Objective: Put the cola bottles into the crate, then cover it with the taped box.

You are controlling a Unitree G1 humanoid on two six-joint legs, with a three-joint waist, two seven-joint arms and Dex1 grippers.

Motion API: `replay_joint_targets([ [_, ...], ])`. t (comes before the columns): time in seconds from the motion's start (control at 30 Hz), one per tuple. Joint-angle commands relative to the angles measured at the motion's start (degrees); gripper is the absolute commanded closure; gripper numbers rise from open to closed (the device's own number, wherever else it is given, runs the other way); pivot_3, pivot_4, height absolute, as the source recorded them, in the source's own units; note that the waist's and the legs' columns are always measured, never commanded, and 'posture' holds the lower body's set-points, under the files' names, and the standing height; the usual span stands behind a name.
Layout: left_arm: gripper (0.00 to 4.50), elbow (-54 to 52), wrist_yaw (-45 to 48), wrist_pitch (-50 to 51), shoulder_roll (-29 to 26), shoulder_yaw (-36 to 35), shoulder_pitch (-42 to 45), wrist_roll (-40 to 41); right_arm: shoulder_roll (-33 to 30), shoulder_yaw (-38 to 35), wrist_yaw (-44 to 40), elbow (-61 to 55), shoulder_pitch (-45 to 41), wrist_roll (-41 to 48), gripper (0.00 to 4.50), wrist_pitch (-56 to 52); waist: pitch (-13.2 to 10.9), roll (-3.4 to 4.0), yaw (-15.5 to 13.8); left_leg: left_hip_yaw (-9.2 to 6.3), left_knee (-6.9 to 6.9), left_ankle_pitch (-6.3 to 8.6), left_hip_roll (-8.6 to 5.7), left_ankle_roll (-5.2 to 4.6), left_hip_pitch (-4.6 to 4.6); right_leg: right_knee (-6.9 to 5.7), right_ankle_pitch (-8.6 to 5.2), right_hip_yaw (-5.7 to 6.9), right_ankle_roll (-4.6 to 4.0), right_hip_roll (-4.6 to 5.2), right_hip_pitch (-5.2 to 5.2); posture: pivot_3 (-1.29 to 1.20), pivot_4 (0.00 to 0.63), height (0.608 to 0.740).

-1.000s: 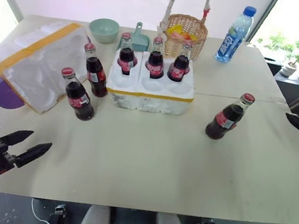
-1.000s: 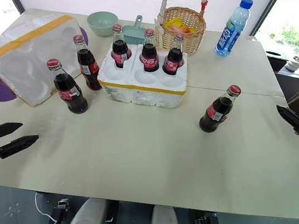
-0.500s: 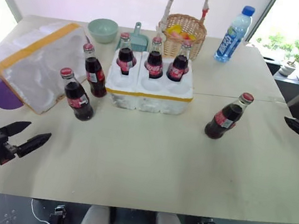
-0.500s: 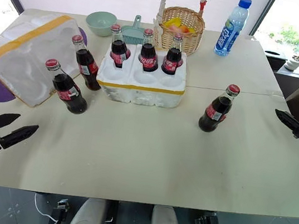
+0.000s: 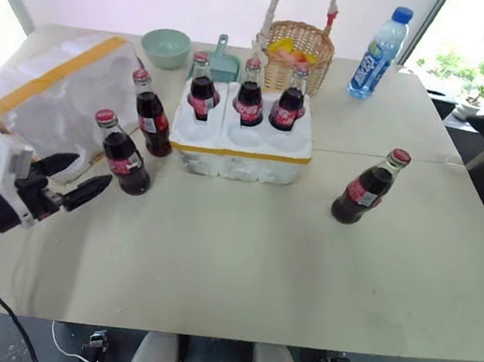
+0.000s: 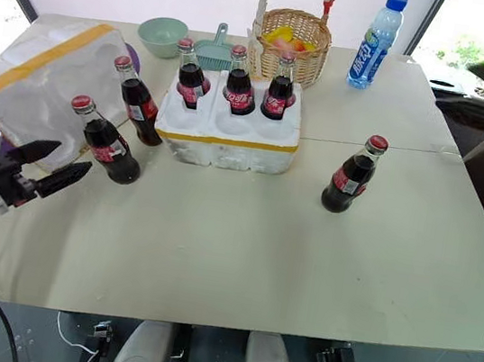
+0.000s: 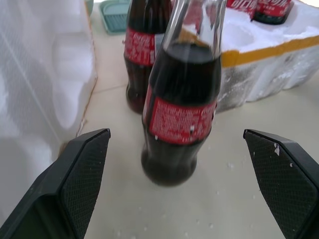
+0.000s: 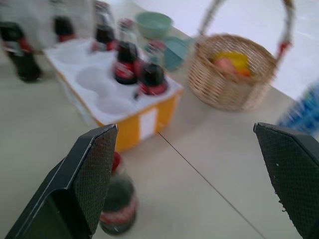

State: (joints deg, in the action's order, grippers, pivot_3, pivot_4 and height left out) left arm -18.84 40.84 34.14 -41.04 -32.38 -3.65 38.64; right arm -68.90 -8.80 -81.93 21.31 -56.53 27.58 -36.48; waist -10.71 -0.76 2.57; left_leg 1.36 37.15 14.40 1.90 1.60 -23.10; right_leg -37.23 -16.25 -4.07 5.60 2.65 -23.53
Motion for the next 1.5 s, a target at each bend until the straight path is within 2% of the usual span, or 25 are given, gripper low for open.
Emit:
replay_joint_targets([
  [0.03,0.02,0.59,-0.37,-2.33,-0.54,1.31,1.68,-1.78,0.1,1.08,-2.13,-6.95,-5.6,5.22,0.0,-8.5,0.0,0.0,0.0,0.03,0.0,0.0,-0.01,0.0,-0.02,0.01,0.0,-0.02,0.0,0.03,-0.02,0.0,0.15,0.74],
  [0.2,0.02,3.1,0.05,-4.29,-0.27,4.51,4.74,-3.82,2.09,0.51,-2.59,-17.17,-7.08,13.56,0.0,-18.49,0.0,-0.02,-0.23,-0.02,0.0,0.0,0.0,0.0,-0.23,0.01,0.08,0.02,0.14,0.04,-0.21,0.0,0.15,0.74],
  [0.37,0.02,7.0,1.02,-7.21,0.24,9.14,7.96,-6.83,3.26,-0.28,-1.06,-25.12,-4.31,17.63,0.0,-20.79,0.0,-0.02,-0.41,-0.03,-0.01,0.0,-0.03,-0.01,-0.3,0.01,0.09,0.05,0.17,0.07,-0.26,0.0,0.15,0.74],
  [0.77,0.02,21.75,3.73,-15.53,2.83,18.07,18.53,-14.14,6.14,-1.2,4.88,-29.73,-2.47,22.65,0.0,-23.25,-0.01,-0.05,-0.2,-0.03,0.08,0.0,-0.03,-0.01,-0.3,-0.09,0.22,0.05,0.37,-0.01,-0.26,0.0,0.15,0.74],
  [0.87,0.89,21.18,5.85,-16.05,2.42,18.04,18.18,-13.41,5.86,-1.6,5.89,-30.77,-0.98,22.69,0.0,-22.81,0.0,-0.05,-0.15,-0.01,0.05,0.0,-0.03,-0.01,-0.34,-0.09,0.22,0.04,0.39,0.0,-0.34,0.0,0.15,0.74],
  [0.93,1.73,20.03,6.92,-14.61,1.42,17.33,17.72,-12.51,5.79,-1.94,6.64,-31.23,-0.22,22.8,0.0,-22.65,0.0,-0.05,-0.17,-0.03,0.03,0.0,-0.02,-0.01,-0.36,-0.12,0.22,0.05,0.39,0.0,-0.36,0.0,0.15,0.74],
  [1.1,1.67,12.78,12.85,-6.34,-3.68,14.93,15.51,-5.38,5.47,-2.41,8.21,-31.83,1.39,23.37,0.0,-22.83,-0.04,-0.11,-0.05,0.0,0.01,0.01,0.0,-0.02,-0.41,-0.15,0.22,0.03,0.39,0.01,-0.46,0.0,0.15,0.74],
  [1.2,1.67,6.97,17.25,3.77,-7.54,12.23,17.6,5.9,5.59,-1.66,9.26,-32.3,2.78,21.57,0.0,-20.96,-0.17,-0.34,-0.2,-0.02,0.03,0.0,0.01,-0.02,-0.53,-0.24,0.22,0.04,0.38,0.0,-0.62,0.0,0.15,0.74],
  [1.3,1.67,6.06,12.77,10.26,-5.02,13.39,29.61,14.06,5.9,-1.71,10.2,-32.87,3.68,21.51,0.0,-20.26,-0.22,-0.38,-1.43,-0.14,0.24,0.0,-0.01,-0.01,-0.78,-0.32,0.22,0.14,0.38,0.01,-0.76,0.0,0.15,0.74],
  [1.4,1.67,10.51,4.5,10.28,1.63,16.33,41.48,11.75,5.98,-1.91,10.55,-33.52,4.21,21.62,0.0,-19.84,-0.23,-0.38,-2.02,-0.34,0.92,0.0,-0.02,-0.02,-1.29,-0.45,0.37,0.28,0.64,-0.08,-0.89,0.0,0.15,0.74],
  [1.5,1.67,16.43,0.59,7.19,7.16,21.78,50.68,5.28,6.01,-2.0,11.08,-34.18,4.93,21.41,0.0,-19.4,-0.22,-0.39,-1.89,-0.22,1.02,0.0,-0.18,-0.04,-1.29,-0.37,0.51,0.12,0.87,0.02,-0.79,0.0,0.15,0.74],
])
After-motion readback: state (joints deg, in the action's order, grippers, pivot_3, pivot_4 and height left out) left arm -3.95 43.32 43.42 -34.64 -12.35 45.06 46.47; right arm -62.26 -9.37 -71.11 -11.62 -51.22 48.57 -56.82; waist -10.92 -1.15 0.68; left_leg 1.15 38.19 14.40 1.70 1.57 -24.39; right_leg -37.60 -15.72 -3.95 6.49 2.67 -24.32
